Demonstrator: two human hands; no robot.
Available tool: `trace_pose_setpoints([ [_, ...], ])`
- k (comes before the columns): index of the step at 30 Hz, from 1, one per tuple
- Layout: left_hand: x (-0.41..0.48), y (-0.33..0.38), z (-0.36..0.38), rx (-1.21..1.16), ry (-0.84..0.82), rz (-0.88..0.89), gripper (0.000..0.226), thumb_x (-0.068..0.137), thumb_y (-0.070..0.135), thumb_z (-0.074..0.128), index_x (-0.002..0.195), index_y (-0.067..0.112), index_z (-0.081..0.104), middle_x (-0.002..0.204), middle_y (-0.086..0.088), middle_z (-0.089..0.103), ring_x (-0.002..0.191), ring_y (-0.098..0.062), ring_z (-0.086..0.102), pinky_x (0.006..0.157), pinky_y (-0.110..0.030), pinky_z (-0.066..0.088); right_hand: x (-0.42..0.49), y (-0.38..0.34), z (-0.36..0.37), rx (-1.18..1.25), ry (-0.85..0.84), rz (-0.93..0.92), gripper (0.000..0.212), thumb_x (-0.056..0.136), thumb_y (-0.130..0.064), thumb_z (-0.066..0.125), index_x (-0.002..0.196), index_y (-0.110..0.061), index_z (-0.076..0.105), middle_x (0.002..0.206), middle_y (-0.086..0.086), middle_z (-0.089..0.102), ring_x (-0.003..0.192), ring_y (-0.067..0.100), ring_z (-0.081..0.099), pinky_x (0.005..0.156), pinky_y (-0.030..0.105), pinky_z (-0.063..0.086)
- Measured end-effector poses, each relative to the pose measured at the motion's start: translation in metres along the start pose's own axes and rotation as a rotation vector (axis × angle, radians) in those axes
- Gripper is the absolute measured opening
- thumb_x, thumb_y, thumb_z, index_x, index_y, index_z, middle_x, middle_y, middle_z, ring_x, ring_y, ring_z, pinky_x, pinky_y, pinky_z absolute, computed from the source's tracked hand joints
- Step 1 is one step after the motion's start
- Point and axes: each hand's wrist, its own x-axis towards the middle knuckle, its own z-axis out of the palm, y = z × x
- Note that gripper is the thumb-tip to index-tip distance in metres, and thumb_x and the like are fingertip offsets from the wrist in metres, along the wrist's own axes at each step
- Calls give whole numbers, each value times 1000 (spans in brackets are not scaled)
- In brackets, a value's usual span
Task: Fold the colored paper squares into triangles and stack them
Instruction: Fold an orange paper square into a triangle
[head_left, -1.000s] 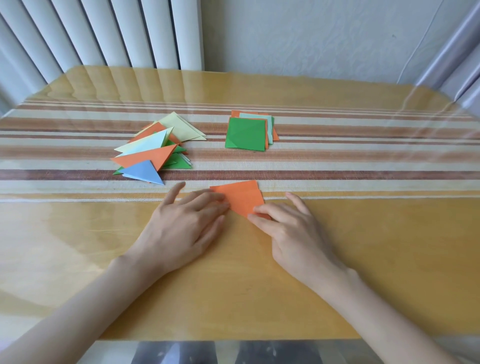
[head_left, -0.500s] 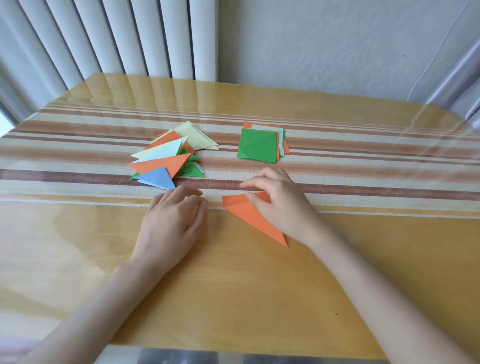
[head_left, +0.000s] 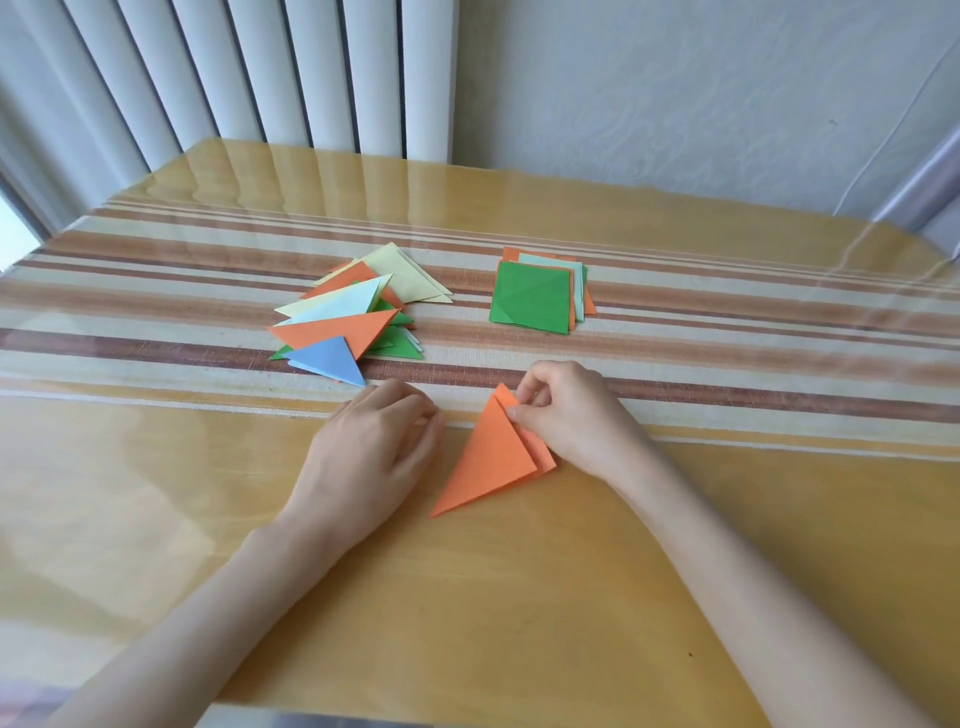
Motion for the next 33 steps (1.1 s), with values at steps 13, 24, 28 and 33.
trace_pose_setpoints([
  [13, 1, 13, 15, 106, -286, 295, 42, 96, 45, 36, 126, 26, 60, 129, 6, 55, 118, -15, 51, 100, -30, 33, -9, 33, -1, 29, 75, -137, 8, 88, -24, 66, 93, -28, 62, 98, -9, 51, 109, 15, 39, 83, 18, 25],
  [24, 0, 12, 16, 121, -296, 237, 47, 95, 49, 38, 130, 27, 59, 134, -2, 52, 121, -21, 49, 103, -39, 38, -9, 62, -1, -351, 229, -682, 29, 88, -17, 50, 103, -16, 74, 94, 0, 61, 96, 22, 48, 81, 39, 44],
  [28, 0, 13, 15, 131, -298, 229, 47, 94, 49, 37, 131, 28, 57, 133, 0, 52, 121, -19, 49, 103, -38, 38, -15, 65, -7, -527, 204, -701, 45, 84, -12, 39, 116, -19, 70, 99, 4, 61, 100, 25, 48, 86, 39, 39],
  [33, 7, 18, 14, 185, -280, 214, 46, 90, 46, 38, 127, 26, 58, 122, 1, 55, 110, -20, 52, 95, -38, 42, -14, 62, 0, -385, 198, -596, 49, 80, -10, 36, 115, -19, 69, 100, 0, 58, 98, 20, 44, 85, 40, 43],
])
